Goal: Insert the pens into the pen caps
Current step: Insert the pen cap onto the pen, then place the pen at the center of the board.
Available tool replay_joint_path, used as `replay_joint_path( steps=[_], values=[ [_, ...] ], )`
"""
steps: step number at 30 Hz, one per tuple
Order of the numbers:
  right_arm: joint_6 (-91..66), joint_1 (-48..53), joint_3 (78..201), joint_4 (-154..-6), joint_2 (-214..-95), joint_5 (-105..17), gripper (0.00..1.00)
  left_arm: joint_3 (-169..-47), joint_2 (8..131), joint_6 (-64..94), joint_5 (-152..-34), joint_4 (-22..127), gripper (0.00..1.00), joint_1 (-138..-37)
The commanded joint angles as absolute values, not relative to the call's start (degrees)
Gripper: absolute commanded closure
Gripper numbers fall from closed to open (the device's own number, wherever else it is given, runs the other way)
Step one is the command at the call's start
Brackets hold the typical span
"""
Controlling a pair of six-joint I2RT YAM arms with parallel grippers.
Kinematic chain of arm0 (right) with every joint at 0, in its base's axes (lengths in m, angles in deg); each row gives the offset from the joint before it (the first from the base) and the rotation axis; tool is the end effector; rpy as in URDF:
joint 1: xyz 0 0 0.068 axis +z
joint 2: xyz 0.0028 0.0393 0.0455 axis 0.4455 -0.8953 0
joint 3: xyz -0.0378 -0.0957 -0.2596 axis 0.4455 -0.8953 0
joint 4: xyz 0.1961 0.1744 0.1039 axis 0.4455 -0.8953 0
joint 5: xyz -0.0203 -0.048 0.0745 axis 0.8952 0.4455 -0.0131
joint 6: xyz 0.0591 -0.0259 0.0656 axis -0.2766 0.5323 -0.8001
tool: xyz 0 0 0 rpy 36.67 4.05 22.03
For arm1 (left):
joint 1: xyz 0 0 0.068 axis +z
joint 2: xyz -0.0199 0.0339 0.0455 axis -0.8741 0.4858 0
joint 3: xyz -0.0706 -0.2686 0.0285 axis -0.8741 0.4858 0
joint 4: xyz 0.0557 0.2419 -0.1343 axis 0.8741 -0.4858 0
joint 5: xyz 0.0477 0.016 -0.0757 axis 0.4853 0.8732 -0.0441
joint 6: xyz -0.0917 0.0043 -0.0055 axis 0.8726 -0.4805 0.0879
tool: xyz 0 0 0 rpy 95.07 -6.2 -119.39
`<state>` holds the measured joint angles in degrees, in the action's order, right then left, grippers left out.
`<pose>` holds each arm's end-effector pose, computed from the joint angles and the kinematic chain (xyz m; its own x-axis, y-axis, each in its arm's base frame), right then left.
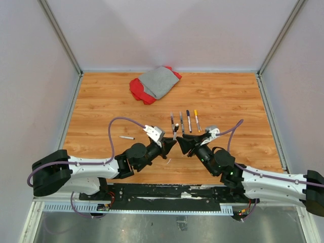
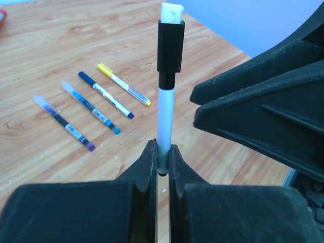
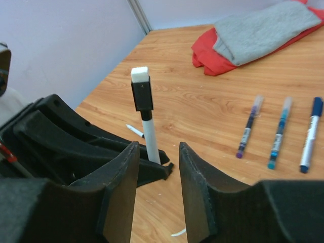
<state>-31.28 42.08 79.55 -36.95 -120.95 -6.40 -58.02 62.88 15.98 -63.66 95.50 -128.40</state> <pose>0.1261 0.2062 0.2505 -0.2072 0.4970 -0.8427 -0.5885 0.6248 0.5131 0.1426 -0.2654 0.2069 -0.1660 -0.1177 -0.9791 0.7022 0.6830 -0.2011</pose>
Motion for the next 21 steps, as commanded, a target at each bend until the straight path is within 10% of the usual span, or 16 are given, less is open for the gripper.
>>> replay_joint_path(
  steps=[1, 13, 21],
  values=[
    [-23.49, 43.77, 81.82, -49.79, -114.0, -7.14, 0.6, -60.02, 64.27, 16.0, -62.54, 98.71, 0.99, -128.02],
    [-27.44, 41.6, 91.2, -86.68, -108.31, 5.74, 0.38, -63.68, 65.53, 17.05, -59.85, 92.65, 1.0, -128.09],
    [-32.17, 21.35, 96.2, -99.66, -110.81, -15.42, 0.33, -75.28, 66.55, 29.93, -47.39, 65.84, 0.99, -127.58]
  ],
)
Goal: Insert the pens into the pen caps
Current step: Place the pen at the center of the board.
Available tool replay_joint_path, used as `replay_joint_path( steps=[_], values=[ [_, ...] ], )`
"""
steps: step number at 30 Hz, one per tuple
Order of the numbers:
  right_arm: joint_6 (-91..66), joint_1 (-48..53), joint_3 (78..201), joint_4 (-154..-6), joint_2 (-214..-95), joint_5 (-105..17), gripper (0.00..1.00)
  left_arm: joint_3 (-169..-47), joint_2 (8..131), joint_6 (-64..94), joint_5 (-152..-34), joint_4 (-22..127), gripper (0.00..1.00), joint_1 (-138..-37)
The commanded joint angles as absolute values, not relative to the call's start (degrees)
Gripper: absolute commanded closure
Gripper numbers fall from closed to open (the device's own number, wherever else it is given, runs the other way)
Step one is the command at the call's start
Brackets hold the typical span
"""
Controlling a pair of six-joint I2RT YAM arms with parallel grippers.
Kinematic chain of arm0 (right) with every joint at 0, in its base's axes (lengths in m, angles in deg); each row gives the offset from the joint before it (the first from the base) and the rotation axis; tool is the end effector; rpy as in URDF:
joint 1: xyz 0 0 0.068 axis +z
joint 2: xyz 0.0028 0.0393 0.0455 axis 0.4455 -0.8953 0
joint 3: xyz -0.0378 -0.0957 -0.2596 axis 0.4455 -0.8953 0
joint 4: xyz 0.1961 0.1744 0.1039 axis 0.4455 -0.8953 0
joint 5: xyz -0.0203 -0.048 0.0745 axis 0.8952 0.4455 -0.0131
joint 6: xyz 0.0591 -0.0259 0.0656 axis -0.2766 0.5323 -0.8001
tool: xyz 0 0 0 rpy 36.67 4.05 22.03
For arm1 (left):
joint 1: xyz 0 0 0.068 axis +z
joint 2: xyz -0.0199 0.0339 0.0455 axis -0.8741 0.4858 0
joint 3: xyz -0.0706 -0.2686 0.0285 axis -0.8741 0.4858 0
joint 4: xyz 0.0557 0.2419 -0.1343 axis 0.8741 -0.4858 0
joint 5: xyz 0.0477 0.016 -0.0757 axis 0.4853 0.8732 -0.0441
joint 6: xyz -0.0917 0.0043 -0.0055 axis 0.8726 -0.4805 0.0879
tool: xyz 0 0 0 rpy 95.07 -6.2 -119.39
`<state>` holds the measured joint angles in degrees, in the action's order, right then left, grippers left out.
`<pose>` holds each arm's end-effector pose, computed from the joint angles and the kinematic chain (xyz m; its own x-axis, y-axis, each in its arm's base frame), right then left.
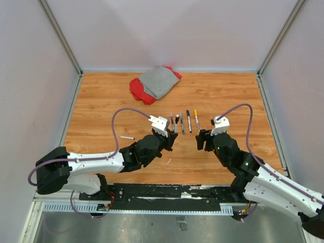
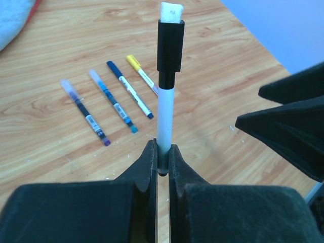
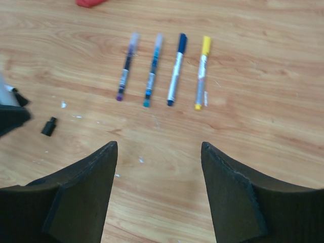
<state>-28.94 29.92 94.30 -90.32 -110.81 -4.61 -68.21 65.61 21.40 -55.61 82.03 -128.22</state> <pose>0.1552 0.1538 0.2614 -0.3214 0.1238 -0.9388 -0.3213 0.9184 0.2311 0.1623 -0.2830 0.2269 -0.2382 -0.1179 -0.9640 0.5712 0.7858 -0.2372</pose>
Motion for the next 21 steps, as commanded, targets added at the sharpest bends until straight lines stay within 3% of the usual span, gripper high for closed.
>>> replay_joint_path(
  steps=[1, 4, 7, 14, 21],
  values=[
    [-32.45, 19.29, 96.08, -100.12, -110.48, -17.68, 0.32, -77.36, 67.15, 31.69, -47.57, 61.89, 0.99, -126.98],
    [-33.02, 15.54, 95.65, -101.52, -109.43, -21.89, 0.28, -82.67, 69.88, 36.94, -54.24, 52.09, 1.0, -122.68],
    [-33.49, 14.81, 95.4, -102.85, -108.73, -23.34, 0.18, -86.51, 74.69, 40.08, -62.25, 45.7, 1.0, -116.72],
    [-36.25, 14.74, 93.88, -105.98, -105.44, -23.65, 0.0, -98.81, 90.37, 43.37, -66.24, 31.08, 0.99, -109.9],
    [-40.29, 14.76, 92.22, -109.02, -103.04, -22.42, 0.01, -100.77, 96.37, 46.06, -65.8, 29.88, 1.0, -106.74]
  ],
)
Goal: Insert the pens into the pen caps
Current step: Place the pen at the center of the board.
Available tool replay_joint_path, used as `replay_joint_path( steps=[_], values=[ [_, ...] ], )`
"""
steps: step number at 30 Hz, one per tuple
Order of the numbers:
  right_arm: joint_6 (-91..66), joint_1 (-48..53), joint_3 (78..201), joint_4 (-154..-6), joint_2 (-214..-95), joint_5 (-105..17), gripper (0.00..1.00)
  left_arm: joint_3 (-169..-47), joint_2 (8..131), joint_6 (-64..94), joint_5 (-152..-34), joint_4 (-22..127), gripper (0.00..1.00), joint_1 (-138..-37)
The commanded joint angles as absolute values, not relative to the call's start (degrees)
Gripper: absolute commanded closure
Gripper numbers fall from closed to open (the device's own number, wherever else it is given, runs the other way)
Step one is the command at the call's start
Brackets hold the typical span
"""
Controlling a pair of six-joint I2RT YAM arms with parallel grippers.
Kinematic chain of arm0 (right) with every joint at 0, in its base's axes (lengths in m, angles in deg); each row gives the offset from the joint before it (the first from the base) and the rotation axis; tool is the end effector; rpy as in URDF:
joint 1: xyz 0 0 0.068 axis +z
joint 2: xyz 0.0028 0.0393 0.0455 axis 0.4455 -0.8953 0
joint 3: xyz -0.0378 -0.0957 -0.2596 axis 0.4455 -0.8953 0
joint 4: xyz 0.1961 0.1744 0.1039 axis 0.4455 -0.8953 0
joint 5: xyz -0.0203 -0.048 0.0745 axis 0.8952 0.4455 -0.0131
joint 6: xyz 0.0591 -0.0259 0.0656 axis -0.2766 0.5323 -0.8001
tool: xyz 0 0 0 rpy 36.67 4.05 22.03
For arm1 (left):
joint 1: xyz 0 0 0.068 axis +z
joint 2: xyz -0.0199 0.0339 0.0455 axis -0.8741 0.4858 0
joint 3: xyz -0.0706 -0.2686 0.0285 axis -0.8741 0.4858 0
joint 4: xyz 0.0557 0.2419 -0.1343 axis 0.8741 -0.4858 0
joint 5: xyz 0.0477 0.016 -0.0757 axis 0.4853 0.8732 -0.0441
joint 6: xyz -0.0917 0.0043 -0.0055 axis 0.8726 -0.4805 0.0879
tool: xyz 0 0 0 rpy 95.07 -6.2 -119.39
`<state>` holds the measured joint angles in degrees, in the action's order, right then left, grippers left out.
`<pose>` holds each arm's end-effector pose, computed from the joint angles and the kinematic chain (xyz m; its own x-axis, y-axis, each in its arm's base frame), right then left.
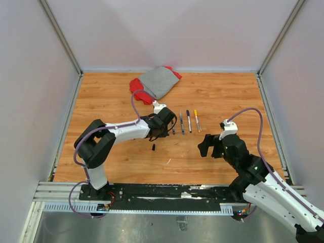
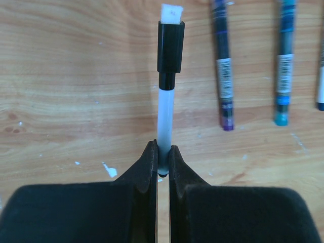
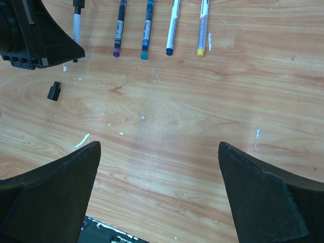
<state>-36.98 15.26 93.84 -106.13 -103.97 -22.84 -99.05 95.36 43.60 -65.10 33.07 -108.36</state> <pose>0.1563 0.1125 0.2381 -0.5420 0.1952 -0.8174 -0.2363 0.8980 0.3712 0.2949 -0.2796 0.1347 -0.7905 -0.0316 -0.6116 0.0732 0.9866 -0.1455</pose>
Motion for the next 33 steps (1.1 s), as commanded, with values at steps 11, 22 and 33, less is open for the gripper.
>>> replay_joint_path(
  steps=[11, 22, 33],
  values=[
    [-42.08, 14.76, 90.85, -108.75, -103.88, -23.71, 0.02, -105.21, 101.62, 45.05, -65.83, 28.89, 0.99, -105.15],
    [-42.7, 14.74, 89.86, -108.09, -103.62, -25.14, 0.01, -107.38, 103.47, 45.9, -65.17, 27.74, 0.79, -105.06],
    [-42.81, 14.72, 89.77, -108.52, -102.67, -25.61, 0.01, -106.72, 103.12, 46.56, -64.73, 27.94, 0.77, -105.06]
  ],
)
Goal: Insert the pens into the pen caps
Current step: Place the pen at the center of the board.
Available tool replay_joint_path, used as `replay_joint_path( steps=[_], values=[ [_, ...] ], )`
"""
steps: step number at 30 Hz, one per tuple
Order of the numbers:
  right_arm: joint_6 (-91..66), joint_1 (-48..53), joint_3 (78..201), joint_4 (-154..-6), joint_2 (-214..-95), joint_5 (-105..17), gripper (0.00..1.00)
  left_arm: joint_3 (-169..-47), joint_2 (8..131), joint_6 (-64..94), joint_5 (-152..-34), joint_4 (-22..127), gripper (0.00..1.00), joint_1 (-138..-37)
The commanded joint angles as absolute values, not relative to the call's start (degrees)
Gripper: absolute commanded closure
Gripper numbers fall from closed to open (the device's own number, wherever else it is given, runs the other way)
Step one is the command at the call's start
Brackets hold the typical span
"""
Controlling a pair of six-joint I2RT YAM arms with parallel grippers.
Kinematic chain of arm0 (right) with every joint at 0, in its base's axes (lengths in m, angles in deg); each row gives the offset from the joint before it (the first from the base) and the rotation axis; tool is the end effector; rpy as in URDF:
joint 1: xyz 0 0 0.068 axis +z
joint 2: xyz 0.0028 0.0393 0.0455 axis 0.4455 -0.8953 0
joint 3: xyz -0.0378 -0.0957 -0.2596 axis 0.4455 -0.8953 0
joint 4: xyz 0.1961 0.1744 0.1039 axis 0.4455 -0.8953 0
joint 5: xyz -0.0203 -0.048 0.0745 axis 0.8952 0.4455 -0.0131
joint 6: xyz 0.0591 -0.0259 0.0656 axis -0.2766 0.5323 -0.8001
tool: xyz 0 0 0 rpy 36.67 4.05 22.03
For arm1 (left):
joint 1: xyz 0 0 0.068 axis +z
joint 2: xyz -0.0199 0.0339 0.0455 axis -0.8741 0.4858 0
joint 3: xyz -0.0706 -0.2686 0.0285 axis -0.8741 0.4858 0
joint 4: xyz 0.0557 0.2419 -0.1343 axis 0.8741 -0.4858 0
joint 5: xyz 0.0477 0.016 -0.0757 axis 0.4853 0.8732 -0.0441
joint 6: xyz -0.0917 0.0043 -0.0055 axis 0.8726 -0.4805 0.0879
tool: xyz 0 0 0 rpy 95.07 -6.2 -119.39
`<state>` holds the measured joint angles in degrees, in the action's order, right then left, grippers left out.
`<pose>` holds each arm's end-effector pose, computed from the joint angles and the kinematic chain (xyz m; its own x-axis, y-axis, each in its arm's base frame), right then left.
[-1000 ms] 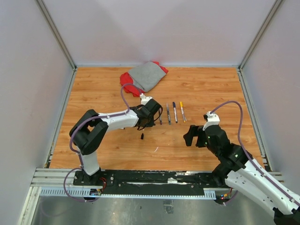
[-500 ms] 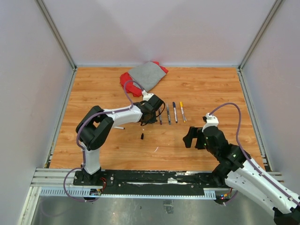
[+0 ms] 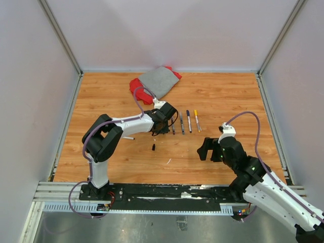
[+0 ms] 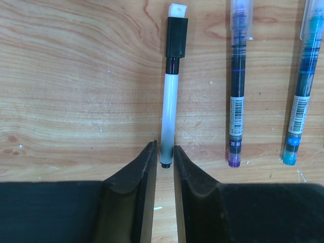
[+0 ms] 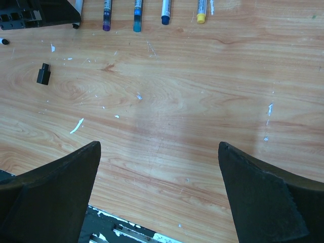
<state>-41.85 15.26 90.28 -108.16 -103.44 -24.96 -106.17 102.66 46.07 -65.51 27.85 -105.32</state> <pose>0.1508 0.1116 0.2095 -0.6278 0.2171 -0.7475 -0.1847 0.8914 0.4139 0.3238 -0.2785 0.1173 -0.8297 -0.0773 -0.5528 -0.0196 0.9938 -0.1096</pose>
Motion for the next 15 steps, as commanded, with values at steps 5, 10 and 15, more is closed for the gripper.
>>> replay_joint_path(
  steps=[5, 10, 15],
  values=[
    [-42.81, 14.76, 89.77, -108.85, -102.34, -25.56, 0.01, -106.67, 103.33, 46.87, -64.98, 28.46, 0.86, -105.06],
    [-42.78, 14.75, 89.76, -109.29, -102.06, -25.34, 0.01, -106.66, 103.39, 47.76, -65.87, 29.32, 0.92, -105.03],
    [-42.89, 14.76, 89.68, -109.48, -101.95, -25.47, 0.02, -105.15, 102.07, 50.41, -67.17, 31.37, 0.92, -104.98]
  ],
)
